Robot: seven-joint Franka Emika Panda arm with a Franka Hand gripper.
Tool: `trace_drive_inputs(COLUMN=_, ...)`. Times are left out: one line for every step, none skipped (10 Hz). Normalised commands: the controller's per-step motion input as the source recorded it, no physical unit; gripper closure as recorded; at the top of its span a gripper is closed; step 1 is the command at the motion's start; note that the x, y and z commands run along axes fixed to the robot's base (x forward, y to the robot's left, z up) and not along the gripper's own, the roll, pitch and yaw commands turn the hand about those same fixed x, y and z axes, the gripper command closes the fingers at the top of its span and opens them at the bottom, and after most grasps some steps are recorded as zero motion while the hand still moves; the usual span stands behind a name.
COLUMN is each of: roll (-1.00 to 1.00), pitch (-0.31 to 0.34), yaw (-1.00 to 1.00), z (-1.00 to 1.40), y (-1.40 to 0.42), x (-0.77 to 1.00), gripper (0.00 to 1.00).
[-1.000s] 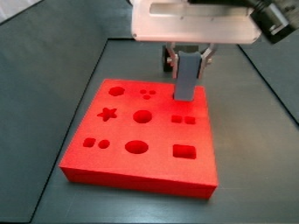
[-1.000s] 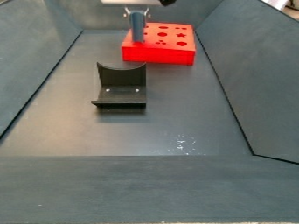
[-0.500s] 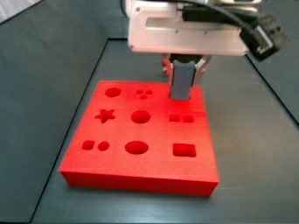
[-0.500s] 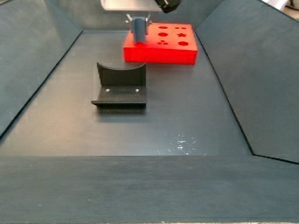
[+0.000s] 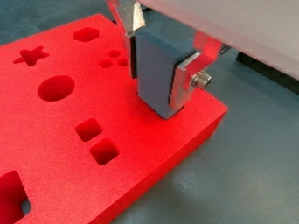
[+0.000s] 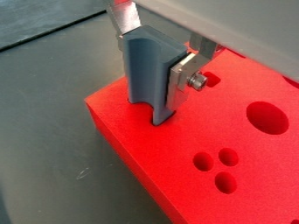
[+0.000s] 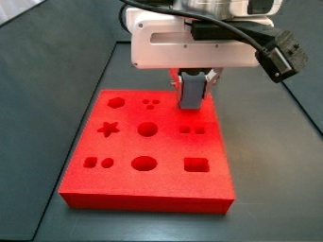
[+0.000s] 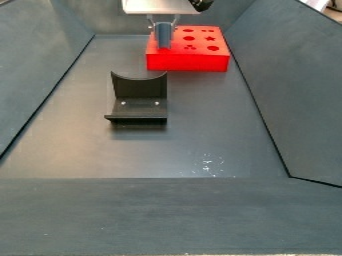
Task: Pick up the arch object. Move up. Place the arch object on the fixture. Regrasp the arch object. Rotate the arch object. Move to above the board. Insert the arch object.
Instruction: Insert the arch object.
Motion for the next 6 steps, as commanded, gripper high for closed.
trace_drive_inputs(roll=0.15, pitch=0.000, yaw=0.00, z=-0.89, y=0.08, x=0.35, gripper=1.00)
trace_drive_inputs(roll=0.13, pitch=0.000, yaw=0.00, z=-0.88, y=0.07, x=0.40, gripper=1.00)
trace_drive_inputs(roll=0.00, pitch=0.000, yaw=0.00, z=-0.51, y=0.05, x=0.34, gripper=1.00)
trace_drive_inputs(roll=-0.05, pitch=0.006, yaw=-0.02, z=0.00, y=0.05, x=0.08, gripper=1.00)
trace_drive_inputs(roll=0.00, pitch=-0.010, yaw=0.00, z=0.00, y=0.00, x=0.00, gripper=1.00)
trace_drive_inputs(roll=0.03, pitch=-0.004, yaw=0.01, z=-0.03, y=-0.07, x=0.00, gripper=1.00)
